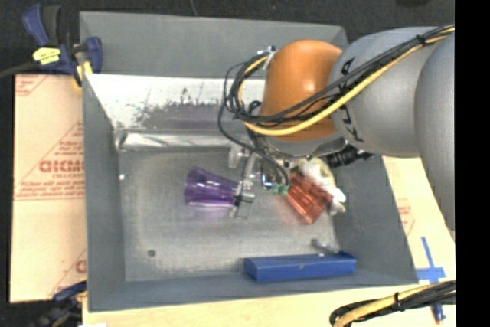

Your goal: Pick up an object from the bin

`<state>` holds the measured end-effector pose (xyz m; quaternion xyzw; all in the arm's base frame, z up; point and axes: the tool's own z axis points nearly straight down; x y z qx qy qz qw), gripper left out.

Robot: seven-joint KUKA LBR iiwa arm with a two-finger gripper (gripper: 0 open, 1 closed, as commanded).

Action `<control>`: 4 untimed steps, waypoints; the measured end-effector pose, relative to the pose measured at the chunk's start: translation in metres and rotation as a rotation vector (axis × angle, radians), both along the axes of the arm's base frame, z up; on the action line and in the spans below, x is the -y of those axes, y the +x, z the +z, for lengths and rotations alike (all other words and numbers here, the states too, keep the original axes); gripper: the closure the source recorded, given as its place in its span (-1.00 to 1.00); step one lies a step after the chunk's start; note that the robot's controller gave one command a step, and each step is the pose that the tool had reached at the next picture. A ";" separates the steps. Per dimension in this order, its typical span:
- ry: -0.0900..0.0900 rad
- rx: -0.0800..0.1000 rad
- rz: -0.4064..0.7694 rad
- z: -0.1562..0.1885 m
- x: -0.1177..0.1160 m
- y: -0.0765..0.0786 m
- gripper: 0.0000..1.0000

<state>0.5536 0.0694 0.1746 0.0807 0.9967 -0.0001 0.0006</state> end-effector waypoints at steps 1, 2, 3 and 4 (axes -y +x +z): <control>-0.003 0.007 0.061 0.078 -0.004 -0.007 -1.00; -0.001 0.005 0.022 0.024 -0.022 -0.012 -1.00; -0.002 0.022 0.051 -0.045 -0.034 0.016 -1.00; 0.003 0.026 -0.165 -0.074 -0.037 -0.012 -1.00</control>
Offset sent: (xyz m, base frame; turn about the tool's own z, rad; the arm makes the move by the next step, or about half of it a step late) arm -0.0186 0.0327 -0.0189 0.0094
